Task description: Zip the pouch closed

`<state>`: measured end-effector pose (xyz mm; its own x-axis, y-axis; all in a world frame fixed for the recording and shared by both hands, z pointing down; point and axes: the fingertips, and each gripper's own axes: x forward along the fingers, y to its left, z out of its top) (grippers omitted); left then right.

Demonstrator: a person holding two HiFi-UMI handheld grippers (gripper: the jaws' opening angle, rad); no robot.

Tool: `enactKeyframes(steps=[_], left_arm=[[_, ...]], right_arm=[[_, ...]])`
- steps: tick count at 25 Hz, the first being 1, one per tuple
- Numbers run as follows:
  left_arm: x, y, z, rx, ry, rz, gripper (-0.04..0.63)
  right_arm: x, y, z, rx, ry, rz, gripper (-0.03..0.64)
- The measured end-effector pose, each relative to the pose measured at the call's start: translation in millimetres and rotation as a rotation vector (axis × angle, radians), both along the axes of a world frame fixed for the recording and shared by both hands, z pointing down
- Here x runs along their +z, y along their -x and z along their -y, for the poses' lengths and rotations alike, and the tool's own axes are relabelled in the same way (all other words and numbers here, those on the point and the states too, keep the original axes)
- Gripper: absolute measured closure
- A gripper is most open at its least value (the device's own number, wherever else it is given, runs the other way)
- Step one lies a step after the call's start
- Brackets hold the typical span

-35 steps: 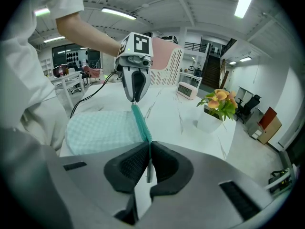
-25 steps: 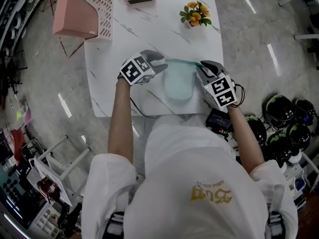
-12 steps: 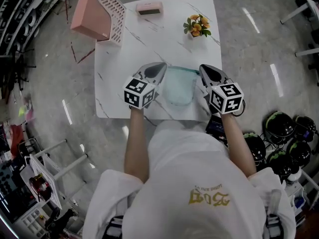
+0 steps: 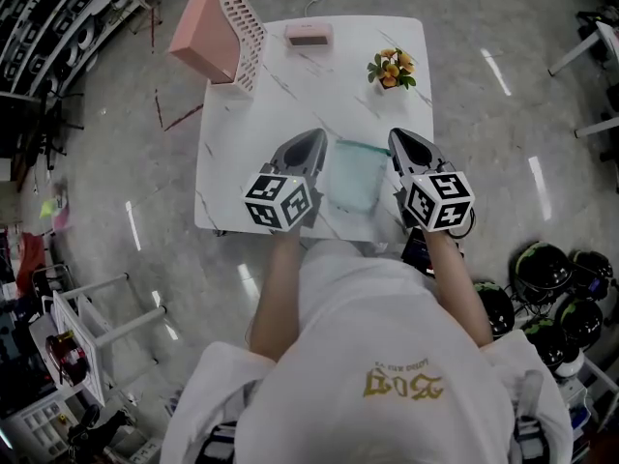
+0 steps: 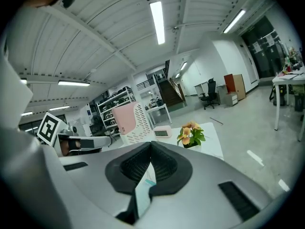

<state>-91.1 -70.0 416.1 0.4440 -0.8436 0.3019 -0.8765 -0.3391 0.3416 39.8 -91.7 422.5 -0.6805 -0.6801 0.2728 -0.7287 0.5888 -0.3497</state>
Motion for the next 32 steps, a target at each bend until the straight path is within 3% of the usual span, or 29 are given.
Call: enactKeyframes(steps=[14,32], left_arm=[[8.2,3.2,-6.7,-0.022,0.054,-0.011,0.578],[15.1,4.1,-10.0,-0.03,0.085,-0.009,0.578]], right_arm=[[1.6,7.9,-3.6,-0.007,0.003,-0.054,0.606],[3.5,17.1,-2.8,-0.049,0.019,-0.014,0.606]])
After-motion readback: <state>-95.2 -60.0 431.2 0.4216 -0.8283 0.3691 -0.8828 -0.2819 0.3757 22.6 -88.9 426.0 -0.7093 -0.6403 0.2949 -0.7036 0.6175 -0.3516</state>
